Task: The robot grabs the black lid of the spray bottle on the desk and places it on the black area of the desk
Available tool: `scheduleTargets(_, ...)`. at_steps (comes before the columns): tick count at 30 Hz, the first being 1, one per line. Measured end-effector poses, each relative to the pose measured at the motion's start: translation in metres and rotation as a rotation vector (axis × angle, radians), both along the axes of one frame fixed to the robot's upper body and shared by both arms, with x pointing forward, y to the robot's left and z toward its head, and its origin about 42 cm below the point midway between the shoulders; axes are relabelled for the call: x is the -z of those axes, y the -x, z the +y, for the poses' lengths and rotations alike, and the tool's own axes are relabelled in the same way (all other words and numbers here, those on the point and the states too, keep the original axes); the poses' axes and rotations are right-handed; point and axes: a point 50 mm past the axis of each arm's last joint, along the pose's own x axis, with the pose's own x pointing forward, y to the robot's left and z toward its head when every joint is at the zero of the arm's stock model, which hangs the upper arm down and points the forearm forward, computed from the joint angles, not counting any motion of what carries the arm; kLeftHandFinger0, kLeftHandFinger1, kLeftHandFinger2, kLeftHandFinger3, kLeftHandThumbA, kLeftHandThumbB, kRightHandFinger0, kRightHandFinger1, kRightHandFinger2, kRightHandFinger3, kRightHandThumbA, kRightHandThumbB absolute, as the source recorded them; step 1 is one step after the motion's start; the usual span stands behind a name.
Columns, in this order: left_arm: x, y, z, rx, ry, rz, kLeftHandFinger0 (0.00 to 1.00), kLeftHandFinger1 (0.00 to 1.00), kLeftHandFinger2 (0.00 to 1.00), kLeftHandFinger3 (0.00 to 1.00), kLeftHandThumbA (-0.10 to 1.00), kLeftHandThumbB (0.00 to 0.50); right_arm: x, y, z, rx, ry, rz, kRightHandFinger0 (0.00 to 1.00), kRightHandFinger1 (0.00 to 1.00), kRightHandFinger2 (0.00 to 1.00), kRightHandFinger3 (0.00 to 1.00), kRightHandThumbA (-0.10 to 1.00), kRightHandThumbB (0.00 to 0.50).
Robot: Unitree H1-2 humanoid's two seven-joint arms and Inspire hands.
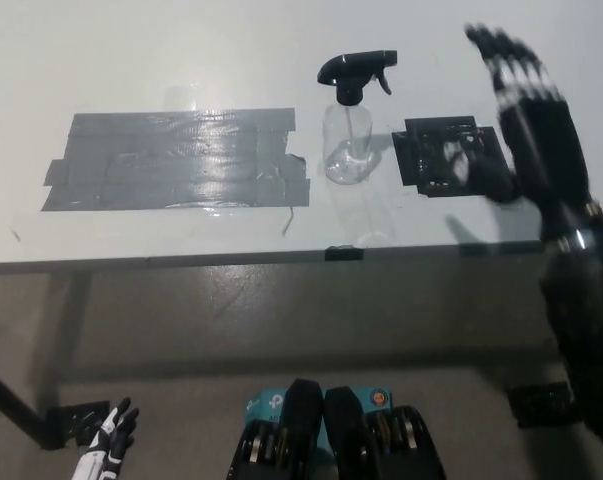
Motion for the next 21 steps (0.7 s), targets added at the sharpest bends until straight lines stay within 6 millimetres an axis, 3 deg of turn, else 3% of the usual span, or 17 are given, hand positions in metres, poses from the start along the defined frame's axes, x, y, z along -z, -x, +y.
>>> scheduleTargets(7,-0.012,-0.009,0.002,0.033,-0.028,-0.042,1.0,1.0,1.0,1.0,1.0,0.246,-0.031,-0.034,0.021,0.087,0.119,0.006,1.0,1.0,1.0,1.0,0.75,0.482)
scheduleTargets(14,-0.014,-0.012,0.001,0.046,-0.042,-0.048,1.0,1.0,1.0,1.0,1.0,0.271,-0.027,-0.048,0.031,0.13,0.167,0.071,1.0,1.0,1.0,1.0,0.74,0.485)
scheduleTargets(21,-0.018,-0.019,0.0,0.053,-0.049,-0.063,1.0,1.0,1.0,1.0,1.0,0.255,-0.031,-0.065,0.044,0.156,0.206,0.139,1.0,1.0,1.0,1.0,0.78,0.5)
